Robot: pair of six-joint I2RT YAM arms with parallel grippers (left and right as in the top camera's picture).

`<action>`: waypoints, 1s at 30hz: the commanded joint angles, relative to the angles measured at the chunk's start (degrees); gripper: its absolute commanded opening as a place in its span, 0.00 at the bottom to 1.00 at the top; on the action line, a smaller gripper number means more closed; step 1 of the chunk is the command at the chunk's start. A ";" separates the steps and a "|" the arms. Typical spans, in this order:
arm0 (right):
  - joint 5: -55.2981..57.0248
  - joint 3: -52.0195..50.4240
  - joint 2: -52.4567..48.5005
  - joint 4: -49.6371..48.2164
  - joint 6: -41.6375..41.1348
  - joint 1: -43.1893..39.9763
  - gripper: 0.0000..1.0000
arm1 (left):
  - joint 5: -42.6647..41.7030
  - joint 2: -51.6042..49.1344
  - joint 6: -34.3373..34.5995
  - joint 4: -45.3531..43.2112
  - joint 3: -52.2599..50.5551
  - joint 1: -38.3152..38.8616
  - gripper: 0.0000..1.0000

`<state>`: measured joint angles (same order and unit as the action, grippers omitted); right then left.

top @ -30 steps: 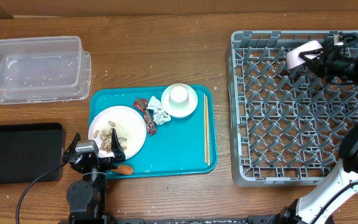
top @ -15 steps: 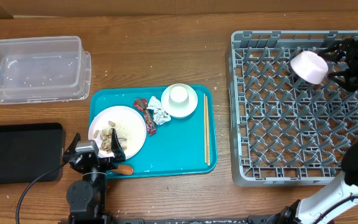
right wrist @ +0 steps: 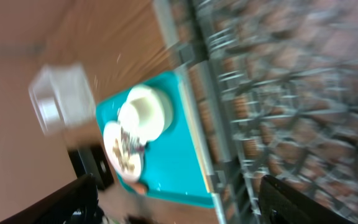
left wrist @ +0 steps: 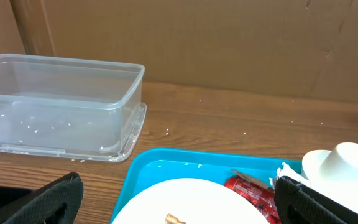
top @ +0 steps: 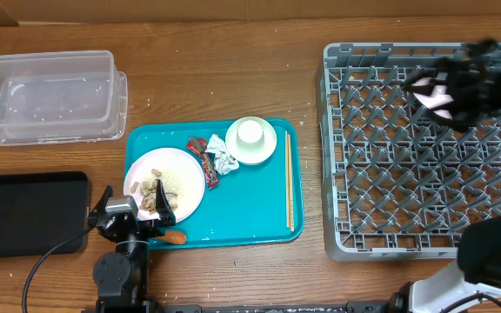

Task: Sort waste into correct bins and load items into the dishwasher
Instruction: 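Move the right gripper to the white cup and grasp it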

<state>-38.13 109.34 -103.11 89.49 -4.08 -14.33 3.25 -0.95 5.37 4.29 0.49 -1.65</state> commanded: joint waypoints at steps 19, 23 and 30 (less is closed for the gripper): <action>43.25 -7.13 -7.30 -28.11 -27.65 52.04 1.00 | -0.11 0.68 -1.11 -0.11 -0.22 -0.20 1.00; 43.19 -7.13 -12.22 -30.80 -27.50 52.57 1.00 | -0.09 0.68 -1.11 -0.11 -0.22 -0.20 1.00; 43.23 -7.13 -16.74 -32.81 -27.47 52.57 0.99 | -0.09 0.68 -1.11 -0.11 -0.22 -0.20 1.00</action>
<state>3.77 102.41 -119.24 57.39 -30.83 38.28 3.25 -0.95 5.37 4.29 0.49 -1.65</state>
